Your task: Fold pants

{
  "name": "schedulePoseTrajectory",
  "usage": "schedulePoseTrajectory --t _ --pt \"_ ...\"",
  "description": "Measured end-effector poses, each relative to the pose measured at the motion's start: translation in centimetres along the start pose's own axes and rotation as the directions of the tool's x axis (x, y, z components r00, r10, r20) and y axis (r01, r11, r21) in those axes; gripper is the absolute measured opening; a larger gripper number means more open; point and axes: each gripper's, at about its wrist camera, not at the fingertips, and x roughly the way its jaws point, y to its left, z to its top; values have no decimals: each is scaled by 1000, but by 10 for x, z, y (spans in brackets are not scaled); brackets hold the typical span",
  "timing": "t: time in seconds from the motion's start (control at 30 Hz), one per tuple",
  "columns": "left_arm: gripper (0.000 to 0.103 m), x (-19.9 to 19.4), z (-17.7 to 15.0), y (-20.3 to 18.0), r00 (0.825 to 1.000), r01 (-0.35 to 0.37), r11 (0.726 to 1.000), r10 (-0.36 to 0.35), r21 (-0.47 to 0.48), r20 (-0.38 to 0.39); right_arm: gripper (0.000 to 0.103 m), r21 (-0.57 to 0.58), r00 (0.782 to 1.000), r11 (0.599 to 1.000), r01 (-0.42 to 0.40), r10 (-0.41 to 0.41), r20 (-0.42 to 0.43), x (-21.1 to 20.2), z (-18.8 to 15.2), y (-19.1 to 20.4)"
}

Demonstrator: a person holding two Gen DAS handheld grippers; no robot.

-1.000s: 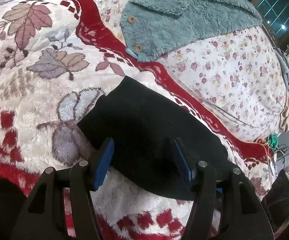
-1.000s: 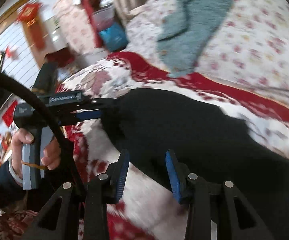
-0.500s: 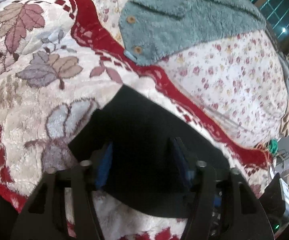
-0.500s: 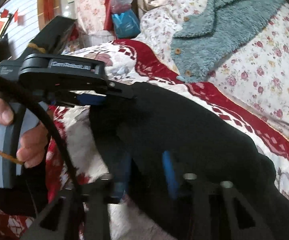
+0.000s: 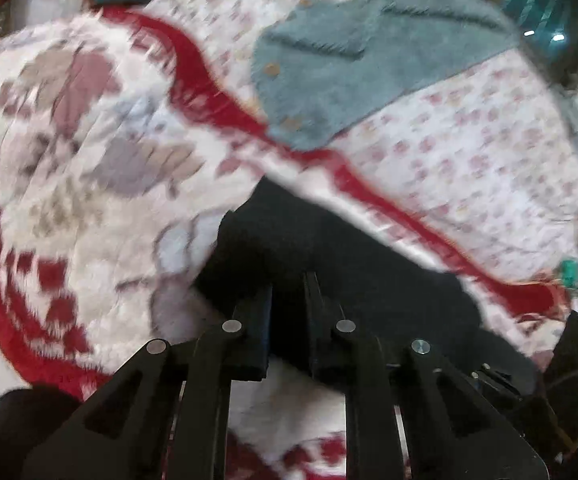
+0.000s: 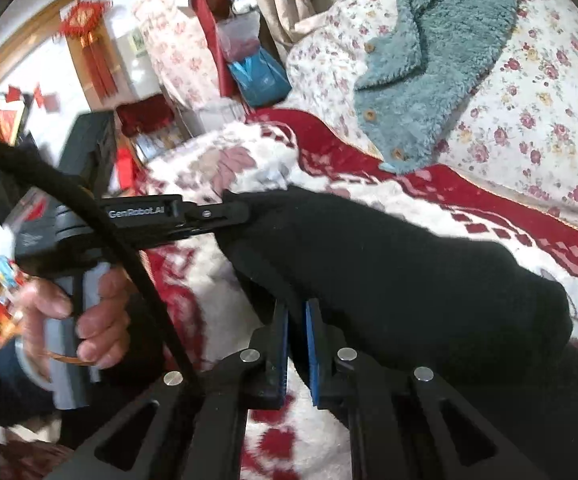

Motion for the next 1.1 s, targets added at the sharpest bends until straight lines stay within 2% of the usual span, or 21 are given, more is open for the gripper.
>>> schedulePoseTrajectory --t 0.07,0.1,0.13,0.17,0.2,0.4,0.43,0.47,0.5,0.57,0.63,0.73,0.83,0.9,0.93,1.03,1.1 --pt "14 5 -4 6 1000 0 1000 -1 -29 -29 10 56 997 998 -2 7 -72 15 -5 -6" --pt "16 2 -4 7 1000 6 1000 -6 -29 -21 11 94 997 995 -17 24 -76 14 -6 -9" --pt "18 -3 -3 7 1000 0 1000 0 -20 -8 17 112 997 993 -44 50 -53 7 -6 -10" --pt "21 -7 -2 6 1000 -8 1000 8 -12 3 27 119 997 991 -67 72 -39 1 -5 -10" --pt "23 -12 -1 5 1000 -26 1000 26 -4 15 31 124 996 989 -80 85 -32 -9 -3 -11" --pt "24 -44 5 2 993 -55 998 56 -10 100 34 181 999 983 22 -26 21 -54 8 -47" --pt "24 -49 7 2 993 -47 999 48 -11 108 34 218 997 975 54 -63 35 -63 11 -63" --pt "31 -51 9 0 993 -38 999 39 -11 113 34 264 995 961 78 -93 44 -71 13 -79" --pt "40 -52 11 -2 993 -20 1000 21 -7 118 35 318 993 944 85 -106 48 -76 16 -96" --pt "49 -49 13 -10 991 14 1000 -14 5 130 43 395 994 916 68 -95 48 -78 19 -124" --pt "49 -41 15 -18 993 22 1000 -24 19 115 44 457 997 888 58 -76 21 -69 23 -153" --pt "49 -18 13 -32 998 35 997 -38 63 53 48 519 998 854 49 -28 -47 -42 22 -182" --pt "49 -2 6 -42 999 33 995 -33 91 8 48 577 993 817 -3 68 -92 -16 17 -194" --pt "49 9 1 -46 1000 8 993 -6 117 -16 34 563 996 825 -38 78 -47 -21 21 -190" --pt "49 14 -1 -47 1000 -11 992 14 129 -23 19 548 997 836 -45 72 -28 -25 24 -186" --pt "49 14 -4 -47 1000 -15 991 16 134 -6 18 415 1000 910 11 -13 1 -39 34 -164" --pt "49 19 -5 -46 1000 -28 991 29 132 -6 18 372 994 923 103 -108 -5 -44 35 -157"
